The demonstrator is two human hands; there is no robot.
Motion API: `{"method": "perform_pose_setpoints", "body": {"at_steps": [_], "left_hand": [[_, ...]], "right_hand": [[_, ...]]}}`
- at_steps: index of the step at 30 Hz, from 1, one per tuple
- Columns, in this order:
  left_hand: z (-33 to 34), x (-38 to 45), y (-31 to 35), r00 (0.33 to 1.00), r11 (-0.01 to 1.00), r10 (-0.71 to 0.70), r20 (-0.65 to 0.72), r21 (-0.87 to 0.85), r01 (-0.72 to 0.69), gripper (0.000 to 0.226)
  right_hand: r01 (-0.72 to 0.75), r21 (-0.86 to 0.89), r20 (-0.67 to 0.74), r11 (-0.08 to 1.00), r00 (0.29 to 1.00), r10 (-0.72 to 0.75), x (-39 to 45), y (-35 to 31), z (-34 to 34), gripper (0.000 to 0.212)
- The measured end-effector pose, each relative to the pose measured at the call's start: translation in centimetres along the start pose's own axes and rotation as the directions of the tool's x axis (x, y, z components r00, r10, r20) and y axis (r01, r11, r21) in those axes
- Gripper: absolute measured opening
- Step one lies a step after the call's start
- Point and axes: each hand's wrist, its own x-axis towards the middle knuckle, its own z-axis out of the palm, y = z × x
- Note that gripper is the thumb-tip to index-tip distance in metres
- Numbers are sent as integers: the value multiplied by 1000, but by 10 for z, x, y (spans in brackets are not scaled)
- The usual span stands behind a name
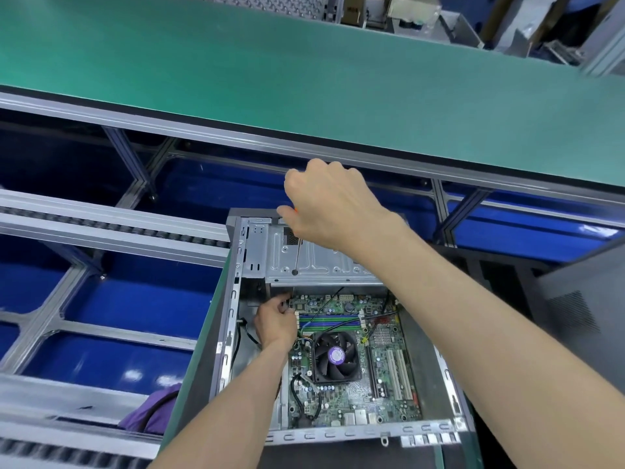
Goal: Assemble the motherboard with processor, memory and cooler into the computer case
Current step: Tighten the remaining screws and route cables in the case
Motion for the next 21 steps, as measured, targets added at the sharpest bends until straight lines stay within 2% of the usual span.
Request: {"method": "perform_pose_setpoints", "body": {"at_steps": [2,4,5,7,10,11,13,15,18,21], "left_hand": [[0,1,-1,1000,1000,-5,3,-3,5,40],[1,1,-1,1000,1000,-10,7,-11,10,41],[1,1,-1,1000,1000,-11,8,-15,12,41],[2,2,-2,1000,1000,-15,8,-20,16,41],[1,2,-2,1000,1000,-16,11,-21,16,42],[1,2,-2,1000,999,-19,15,-26,19,42],[1,3,-2,1000,999,-23,18,-34,23,41],[2,3,-2,999,999,-29,19,-40,30,40],[2,3,-3,999,999,-32,18,-38,33,40],[2,3,-2,999,999,-29,21,-45,30,40]], "right_hand": [[47,67,73,997,996,-52,4,3,-5,17],[73,131,151,989,984,-93,6,3,-8,24],[62,142,155,988,984,-84,6,3,-8,25],[19,110,92,994,995,-29,5,1,-3,13],[-15,-12,6,1000,1000,15,3,-1,1,27],[4,-1,13,1000,1000,-4,4,-1,-1,28],[53,102,85,993,994,-62,6,2,-5,13],[75,166,162,983,981,-102,6,3,-8,25],[34,105,74,994,996,-42,5,-1,-1,15],[-13,-35,-56,999,998,11,4,-5,3,27]]}}
